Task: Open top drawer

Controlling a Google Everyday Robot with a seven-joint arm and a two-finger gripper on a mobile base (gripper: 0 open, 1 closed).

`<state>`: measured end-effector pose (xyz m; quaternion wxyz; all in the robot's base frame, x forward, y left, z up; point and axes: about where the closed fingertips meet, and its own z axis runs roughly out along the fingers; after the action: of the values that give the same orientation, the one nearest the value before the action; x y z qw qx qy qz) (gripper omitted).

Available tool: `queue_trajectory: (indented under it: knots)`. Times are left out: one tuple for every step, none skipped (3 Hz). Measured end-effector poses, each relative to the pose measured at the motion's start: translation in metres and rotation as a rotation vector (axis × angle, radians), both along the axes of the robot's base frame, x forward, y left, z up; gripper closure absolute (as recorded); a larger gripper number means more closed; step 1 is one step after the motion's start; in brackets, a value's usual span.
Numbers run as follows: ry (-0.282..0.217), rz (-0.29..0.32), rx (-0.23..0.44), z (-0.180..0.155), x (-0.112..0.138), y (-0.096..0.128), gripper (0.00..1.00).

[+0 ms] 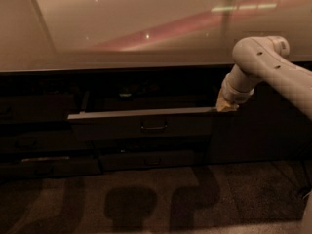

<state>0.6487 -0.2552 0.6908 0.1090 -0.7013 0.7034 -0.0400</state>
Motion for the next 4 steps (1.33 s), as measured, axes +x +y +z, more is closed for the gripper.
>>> queue_trajectory:
  knots:
    - [0.006,0.003,0.001,0.0029,-0.0062,0.0003,1.00]
    - [0.006,0.003,0.001,0.0029,-0.0062,0.0003,1.00]
    - [0.006,0.003,0.001,0.0029,-0.0062,0.0003,0.81]
    - [0.006,0.003,0.001,0.0029,-0.0062,0.0003,0.57]
